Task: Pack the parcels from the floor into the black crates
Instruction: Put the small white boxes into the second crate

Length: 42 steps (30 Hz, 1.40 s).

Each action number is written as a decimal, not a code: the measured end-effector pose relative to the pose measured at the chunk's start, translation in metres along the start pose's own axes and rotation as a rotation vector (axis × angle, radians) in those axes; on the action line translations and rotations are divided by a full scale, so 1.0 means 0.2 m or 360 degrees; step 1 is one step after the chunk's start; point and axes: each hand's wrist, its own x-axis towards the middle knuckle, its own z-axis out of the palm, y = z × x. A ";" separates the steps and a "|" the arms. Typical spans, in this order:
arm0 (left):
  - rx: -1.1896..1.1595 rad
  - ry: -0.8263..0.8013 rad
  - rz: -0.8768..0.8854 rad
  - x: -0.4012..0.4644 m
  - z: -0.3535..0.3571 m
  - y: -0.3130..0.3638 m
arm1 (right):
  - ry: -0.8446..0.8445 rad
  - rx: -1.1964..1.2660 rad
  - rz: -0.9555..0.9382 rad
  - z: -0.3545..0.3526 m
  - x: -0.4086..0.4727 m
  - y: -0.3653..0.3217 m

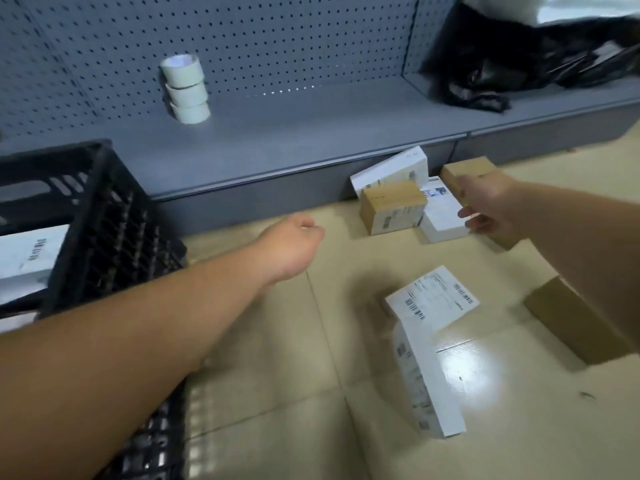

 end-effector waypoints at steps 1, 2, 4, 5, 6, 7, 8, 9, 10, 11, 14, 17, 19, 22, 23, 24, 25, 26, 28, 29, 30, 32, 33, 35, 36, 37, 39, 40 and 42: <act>-0.0036 -0.0045 -0.0052 0.01 0.07 0.00 | -0.0013 -0.0019 0.0022 -0.02 0.02 0.04; -0.0077 -0.0091 -0.0104 0.03 0.13 0.00 | -0.0030 -0.0035 0.0044 -0.03 0.04 0.07; -0.0139 -0.0185 -0.0212 0.04 0.25 0.01 | -0.0078 -0.0072 0.0087 -0.06 0.07 0.15; -0.0157 -0.0229 -0.0247 0.05 0.31 0.01 | -0.0109 -0.0098 0.0107 -0.07 0.09 0.19; -0.0172 -0.0271 -0.0278 0.06 0.37 0.01 | -0.0141 -0.0120 0.0129 -0.08 0.11 0.23; -0.0190 -0.0298 -0.0307 0.07 0.43 0.01 | -0.0171 -0.0134 0.0148 -0.09 0.12 0.27; -0.0204 -0.0319 -0.0340 0.08 0.48 0.01 | -0.0195 -0.0141 0.0161 -0.09 0.14 0.31; -0.0211 -0.0340 -0.0368 0.09 0.52 0.02 | -0.0212 -0.0142 0.0164 -0.10 0.16 0.34; -0.0215 -0.0362 -0.0390 0.10 0.56 0.03 | -0.0221 -0.0138 0.0164 -0.10 0.18 0.37; -0.0218 -0.0380 -0.0407 0.11 0.59 0.04 | -0.0226 -0.0126 0.0165 -0.10 0.21 0.40; -0.0208 -0.0389 -0.0420 0.17 0.68 0.07 | -0.0245 -0.0067 0.0188 -0.10 0.28 0.48; -0.0212 -0.0364 -0.0425 0.26 0.75 0.11 | -0.0240 0.0006 0.0229 -0.08 0.35 0.52; -0.0255 -0.0343 -0.0428 0.32 0.81 0.15 | -0.0167 0.0084 0.0216 -0.06 0.39 0.52; -0.0382 -0.0325 -0.0445 0.41 0.90 0.22 | -0.0079 0.0178 0.0183 -0.03 0.47 0.51; -0.0422 -0.0325 -0.0442 0.44 0.93 0.25 | -0.0066 0.0185 0.0182 -0.02 0.50 0.50; -0.0460 -0.0324 -0.0440 0.47 0.96 0.27 | -0.0058 0.0195 0.0179 -0.02 0.53 0.50; -0.0498 -0.0323 -0.0439 0.49 1.00 0.30 | -0.0055 0.0216 0.0175 -0.02 0.57 0.49; -0.0537 -0.0323 -0.0441 0.52 1.03 0.33 | -0.0053 0.0240 0.0172 -0.01 0.60 0.50; -0.0597 -0.0328 -0.0444 0.56 1.09 0.37 | -0.0040 0.0296 0.0178 0.01 0.65 0.52; -0.0616 -0.0331 -0.0439 0.57 1.11 0.39 | -0.0027 0.0340 0.0196 0.02 0.67 0.53; -0.0631 -0.0337 -0.0428 0.58 1.14 0.41 | -0.0020 0.0385 0.0217 0.02 0.68 0.54; -0.0658 -0.0353 -0.0411 0.61 1.17 0.44 | -0.0037 0.0447 0.0214 0.03 0.69 0.56; -0.0673 -0.0352 -0.0413 0.63 1.19 0.45 | -0.0051 0.0467 0.0194 0.04 0.70 0.57; -0.0710 -0.0345 -0.0418 0.66 1.22 0.48 | -0.0083 0.0496 0.0151 0.04 0.72 0.58; -0.0731 -0.0349 -0.0428 0.68 1.24 0.49 | -0.0101 0.0506 0.0134 0.04 0.73 0.58; -0.0758 -0.0361 -0.0445 0.68 1.25 0.51 | -0.0111 0.0513 0.0122 0.04 0.74 0.58; -0.0812 -0.0382 -0.0483 0.70 1.26 0.54 | -0.0113 0.0477 0.0094 0.06 0.74 0.59; -0.0830 -0.0385 -0.0501 0.71 1.26 0.55 | -0.0114 0.0438 0.0073 0.07 0.74 0.60; -0.0842 -0.0369 -0.0527 0.74 1.26 0.57 | -0.0142 0.0407 0.0032 0.09 0.74 0.61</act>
